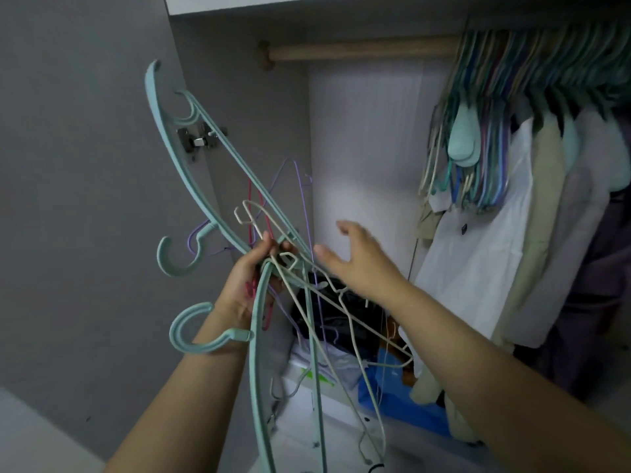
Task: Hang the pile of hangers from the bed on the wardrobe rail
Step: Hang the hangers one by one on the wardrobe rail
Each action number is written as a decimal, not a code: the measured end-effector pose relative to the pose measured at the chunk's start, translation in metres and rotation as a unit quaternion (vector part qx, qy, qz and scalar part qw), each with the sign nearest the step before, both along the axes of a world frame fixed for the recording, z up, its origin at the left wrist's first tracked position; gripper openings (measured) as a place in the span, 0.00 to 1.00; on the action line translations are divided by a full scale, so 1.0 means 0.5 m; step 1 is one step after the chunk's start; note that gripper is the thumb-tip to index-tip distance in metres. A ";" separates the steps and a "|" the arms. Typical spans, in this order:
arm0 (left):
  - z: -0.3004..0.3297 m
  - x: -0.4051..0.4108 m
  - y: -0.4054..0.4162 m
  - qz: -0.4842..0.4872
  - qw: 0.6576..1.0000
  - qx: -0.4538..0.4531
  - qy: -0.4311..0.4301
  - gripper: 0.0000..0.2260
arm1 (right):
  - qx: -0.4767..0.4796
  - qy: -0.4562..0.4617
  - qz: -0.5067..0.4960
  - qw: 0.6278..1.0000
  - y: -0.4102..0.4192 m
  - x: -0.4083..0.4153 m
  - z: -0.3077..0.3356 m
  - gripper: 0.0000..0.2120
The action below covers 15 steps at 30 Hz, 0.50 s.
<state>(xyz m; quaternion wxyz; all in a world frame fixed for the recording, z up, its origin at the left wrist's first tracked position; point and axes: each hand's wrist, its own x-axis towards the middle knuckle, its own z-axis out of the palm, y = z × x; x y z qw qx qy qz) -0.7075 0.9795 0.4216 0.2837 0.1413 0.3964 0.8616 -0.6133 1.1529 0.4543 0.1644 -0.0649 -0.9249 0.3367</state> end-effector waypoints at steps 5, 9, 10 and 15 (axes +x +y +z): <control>-0.012 0.023 -0.014 0.009 1.000 -0.003 0.008 0.15 | 0.000 -0.294 0.063 0.954 -0.014 0.013 -0.115 0.54; -0.028 0.040 -0.013 0.016 0.999 -0.043 0.025 0.15 | -0.132 -0.197 0.032 0.971 -0.027 0.016 -0.106 0.38; -0.030 0.045 -0.010 0.011 0.999 -0.046 0.024 0.15 | -0.084 -0.203 0.029 0.975 -0.029 0.013 -0.095 0.35; -0.033 0.058 -0.006 -0.011 0.996 -0.079 0.032 0.23 | 0.070 -0.029 -0.013 0.997 -0.064 0.002 -0.030 0.25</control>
